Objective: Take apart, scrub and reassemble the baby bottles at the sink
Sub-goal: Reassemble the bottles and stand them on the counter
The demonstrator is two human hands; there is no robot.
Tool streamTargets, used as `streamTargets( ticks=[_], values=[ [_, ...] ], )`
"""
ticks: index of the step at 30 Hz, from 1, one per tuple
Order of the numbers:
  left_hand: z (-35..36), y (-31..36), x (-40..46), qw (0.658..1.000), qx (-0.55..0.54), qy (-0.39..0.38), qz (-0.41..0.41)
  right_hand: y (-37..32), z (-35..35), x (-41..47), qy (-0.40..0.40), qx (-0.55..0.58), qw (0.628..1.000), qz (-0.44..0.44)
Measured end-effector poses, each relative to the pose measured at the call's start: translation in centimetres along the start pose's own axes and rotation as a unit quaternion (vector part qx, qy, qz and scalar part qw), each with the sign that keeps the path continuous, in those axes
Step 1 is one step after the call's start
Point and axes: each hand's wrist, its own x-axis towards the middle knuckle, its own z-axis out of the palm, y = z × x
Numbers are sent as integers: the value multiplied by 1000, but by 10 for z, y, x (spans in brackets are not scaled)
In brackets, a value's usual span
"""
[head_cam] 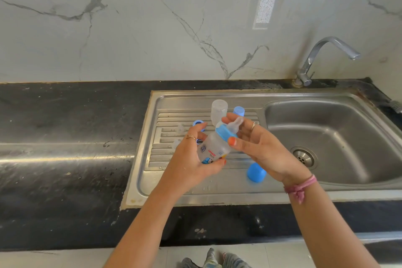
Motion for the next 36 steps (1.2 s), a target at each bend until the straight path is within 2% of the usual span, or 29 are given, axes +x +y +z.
streamTargets(
  ticks=[1,5,7,9,10,11,14,16,18,19,21,23,27,30,32,34,36],
  values=[
    [1,0,0,1000,-5,-1,1,0,-1,-1,3,11,1000,-11],
    [7,2,-1,1000,0,21,-1,9,14,5,138,-28,990,-9],
    [7,3,-1,1000,4,31,-2,10,7,4,74,-46,996,16],
    [4,4,-1,1000,7,29,0,3,-7,-2,-23,-22,999,39],
    [3,4,-1,1000,10,25,4,1,-11,-5,-44,-6,998,35],
    [3,5,-2,1000,13,24,12,1,-13,-5,-38,0,999,22],
    [5,11,-2,999,22,39,30,5,0,0,65,-24,998,-4],
    [3,13,0,998,27,50,20,7,3,3,85,-66,994,2],
    [2,12,1,998,42,50,19,5,-5,2,16,-73,997,17],
    [2,11,1,998,50,43,24,3,-11,-1,-27,-54,998,23],
    [4,11,2,997,57,30,29,1,-16,-4,-65,-3,998,6],
    [6,12,4,998,50,36,24,3,-9,-4,-32,40,998,-32],
    [17,13,4,991,56,119,5,13,29,-2,149,107,980,-71],
    [31,21,-3,984,66,168,6,13,41,-1,185,113,971,-99],
    [25,22,-1,992,13,128,-9,7,33,-1,159,127,974,-100],
    [6,26,5,990,-119,-18,-69,-2,18,-1,123,131,977,-112],
    [-10,29,9,933,-278,-196,-117,-10,7,0,82,125,980,-130]
  ],
)
